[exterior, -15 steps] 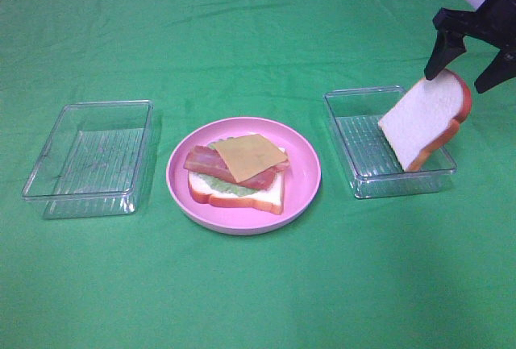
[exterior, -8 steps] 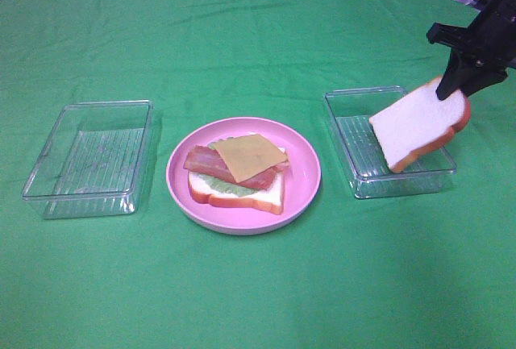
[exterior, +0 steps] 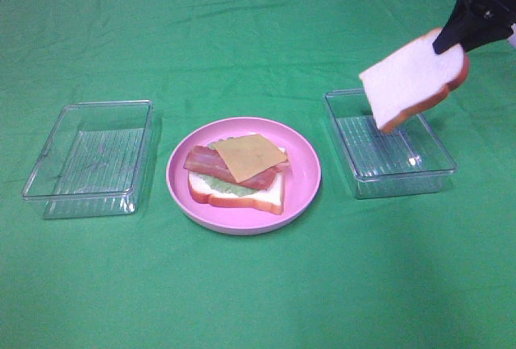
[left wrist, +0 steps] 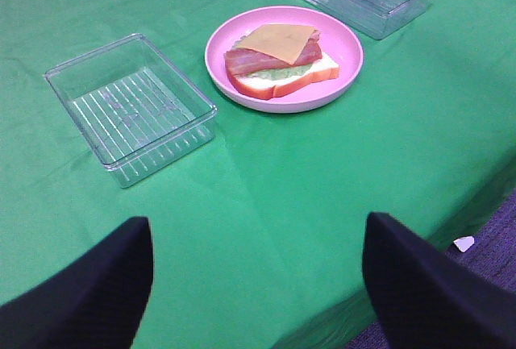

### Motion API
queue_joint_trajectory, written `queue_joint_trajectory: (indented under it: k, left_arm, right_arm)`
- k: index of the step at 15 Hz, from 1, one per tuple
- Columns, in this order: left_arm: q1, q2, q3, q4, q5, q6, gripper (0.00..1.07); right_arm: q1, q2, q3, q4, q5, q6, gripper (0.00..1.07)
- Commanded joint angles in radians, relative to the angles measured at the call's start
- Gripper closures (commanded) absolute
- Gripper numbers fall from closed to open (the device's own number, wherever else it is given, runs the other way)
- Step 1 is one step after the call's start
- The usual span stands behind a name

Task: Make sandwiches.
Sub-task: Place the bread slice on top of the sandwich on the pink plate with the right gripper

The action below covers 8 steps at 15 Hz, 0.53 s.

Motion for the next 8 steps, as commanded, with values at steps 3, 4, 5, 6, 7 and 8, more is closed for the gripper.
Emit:
queue_joint_trajectory:
  k: [3,4,5,6,7,8]
  left_arm:
    - [-0.004,-0.023,0.007,-0.001,-0.006,-0.001,0.37]
    - [-0.004,-0.023,0.007,-0.001,-0.006,-0.002,0.37]
    - [-0.004,-0.023,0.007,0.0,-0.006,-0.002,0.37]
    - [-0.004,-0.023,0.007,0.0,-0.006,-0.002,0.37]
    - [-0.004,-0.023,0.007,0.0,-0.006,-0.002,0.37]
    - [-0.004,-0.023,0.007,0.0,-0.006,-0.002,0.37]
  right_arm:
    - [0.012,-0.053,0.032,0.259,0.091,-0.087,1.07]
    - [0.038,-0.055,0.07,0.311,0.091,-0.103,1.07]
    - [0.064,-0.055,0.107,0.346,0.088,-0.127,1.07]
    - [0.106,-0.055,0.148,0.39,0.075,-0.143,1.07]
    - [0.151,-0.055,0.192,0.425,0.045,-0.15,1.07]
    - [0.199,-0.055,0.242,0.461,-0.001,-0.159,1.07]
